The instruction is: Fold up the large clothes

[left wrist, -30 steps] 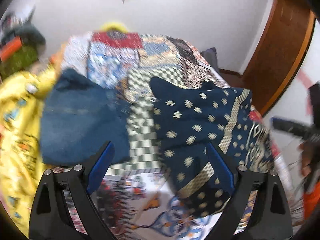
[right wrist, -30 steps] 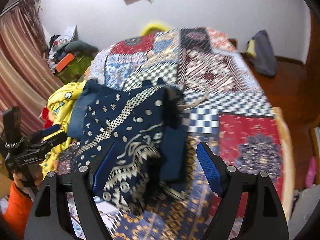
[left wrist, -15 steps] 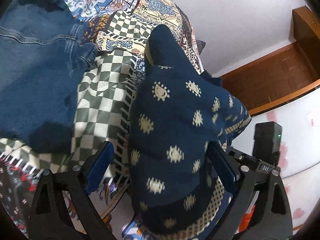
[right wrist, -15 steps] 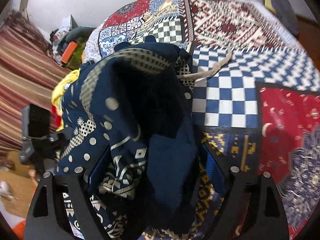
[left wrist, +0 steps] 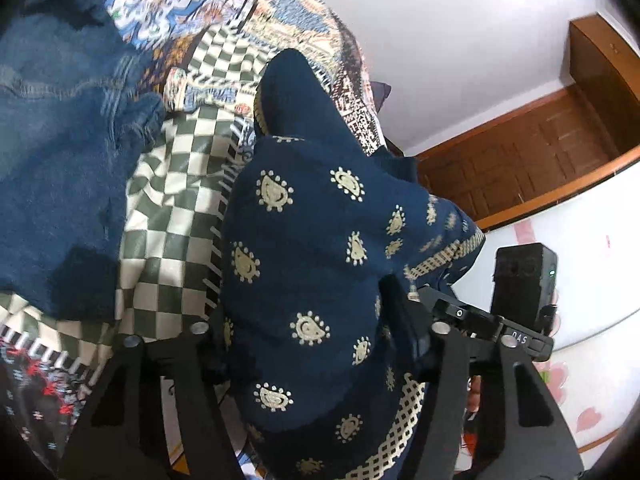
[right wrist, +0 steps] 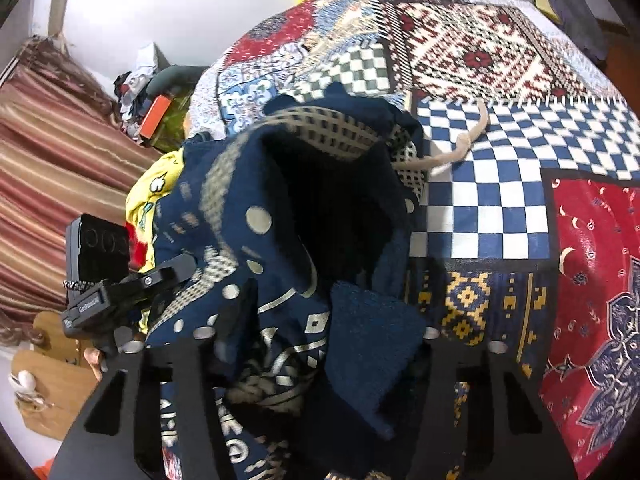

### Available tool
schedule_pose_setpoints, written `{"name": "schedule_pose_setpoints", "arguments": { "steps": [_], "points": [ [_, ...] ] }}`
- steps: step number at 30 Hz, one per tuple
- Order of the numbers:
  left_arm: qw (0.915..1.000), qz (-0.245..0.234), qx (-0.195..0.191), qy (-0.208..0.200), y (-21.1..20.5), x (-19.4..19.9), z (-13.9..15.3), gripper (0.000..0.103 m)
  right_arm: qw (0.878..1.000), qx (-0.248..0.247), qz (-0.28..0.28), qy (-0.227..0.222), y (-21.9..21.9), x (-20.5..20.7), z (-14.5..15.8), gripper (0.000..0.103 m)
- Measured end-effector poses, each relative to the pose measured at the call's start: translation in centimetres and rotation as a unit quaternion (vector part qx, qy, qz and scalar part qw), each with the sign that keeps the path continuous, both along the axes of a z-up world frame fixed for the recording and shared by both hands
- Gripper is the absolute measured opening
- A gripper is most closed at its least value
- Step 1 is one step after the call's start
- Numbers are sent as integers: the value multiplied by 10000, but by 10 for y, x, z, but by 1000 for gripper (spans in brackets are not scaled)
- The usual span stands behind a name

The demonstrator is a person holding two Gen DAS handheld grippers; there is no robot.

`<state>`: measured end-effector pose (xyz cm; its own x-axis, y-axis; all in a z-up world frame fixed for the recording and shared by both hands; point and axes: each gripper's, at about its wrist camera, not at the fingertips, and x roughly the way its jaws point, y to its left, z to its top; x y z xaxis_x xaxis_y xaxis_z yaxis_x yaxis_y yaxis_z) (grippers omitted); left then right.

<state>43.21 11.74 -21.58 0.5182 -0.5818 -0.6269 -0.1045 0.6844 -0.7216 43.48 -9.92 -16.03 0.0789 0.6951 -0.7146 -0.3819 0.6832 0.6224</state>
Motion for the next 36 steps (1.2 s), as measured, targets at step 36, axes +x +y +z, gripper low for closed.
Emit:
{"name": "schedule_pose_setpoints", "arguments": {
  "steps": [36],
  "points": [
    [9919, 1017, 723, 250, 265, 15, -17, 60, 9998, -163, 69, 127, 268, 49, -27, 34]
  ]
}}
